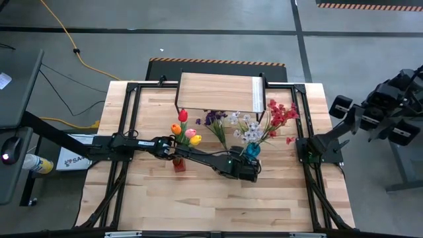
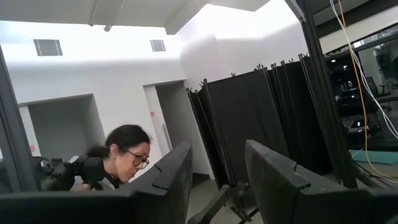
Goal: Pick and place flowers into a vace then onto a shelf
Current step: Put the violet flowers into the blue vase
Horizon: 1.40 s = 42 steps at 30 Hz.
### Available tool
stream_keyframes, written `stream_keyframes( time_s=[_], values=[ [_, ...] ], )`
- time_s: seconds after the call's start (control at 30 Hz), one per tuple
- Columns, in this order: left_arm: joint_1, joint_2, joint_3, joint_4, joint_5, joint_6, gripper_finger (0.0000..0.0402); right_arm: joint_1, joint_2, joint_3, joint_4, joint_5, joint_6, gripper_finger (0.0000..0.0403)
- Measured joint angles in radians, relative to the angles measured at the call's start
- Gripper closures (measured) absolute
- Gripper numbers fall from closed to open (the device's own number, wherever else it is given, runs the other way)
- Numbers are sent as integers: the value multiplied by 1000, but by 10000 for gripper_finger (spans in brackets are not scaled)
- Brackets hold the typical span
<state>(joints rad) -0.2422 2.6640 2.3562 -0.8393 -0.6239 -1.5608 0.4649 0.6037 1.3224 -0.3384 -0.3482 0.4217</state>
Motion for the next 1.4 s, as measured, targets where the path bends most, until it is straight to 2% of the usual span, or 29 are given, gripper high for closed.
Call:
stream_keyframes(
  time_s=[0.27,0.47,0.63,0.83,0.93,1.4],
  values=[
    [-8,-14,-1,-45,11,-16,307,0,0,0,-29,-1,0,263],
    [-26,-33,-3,-141,6,-24,307,0,0,0,-32,-1,0,263],
    [-43,-50,-5,-210,-9,-93,307,0,0,0,-32,-1,-1,263],
    [-53,-88,-2,-211,-115,-93,307,0,0,0,-32,-1,-3,263],
    [-54,-102,-2,-252,-134,-92,307,0,0,0,-32,-1,-3,263],
    [-45,-102,-2,-373,-82,-103,307,0,0,0,-32,0,-3,263]
  ],
)
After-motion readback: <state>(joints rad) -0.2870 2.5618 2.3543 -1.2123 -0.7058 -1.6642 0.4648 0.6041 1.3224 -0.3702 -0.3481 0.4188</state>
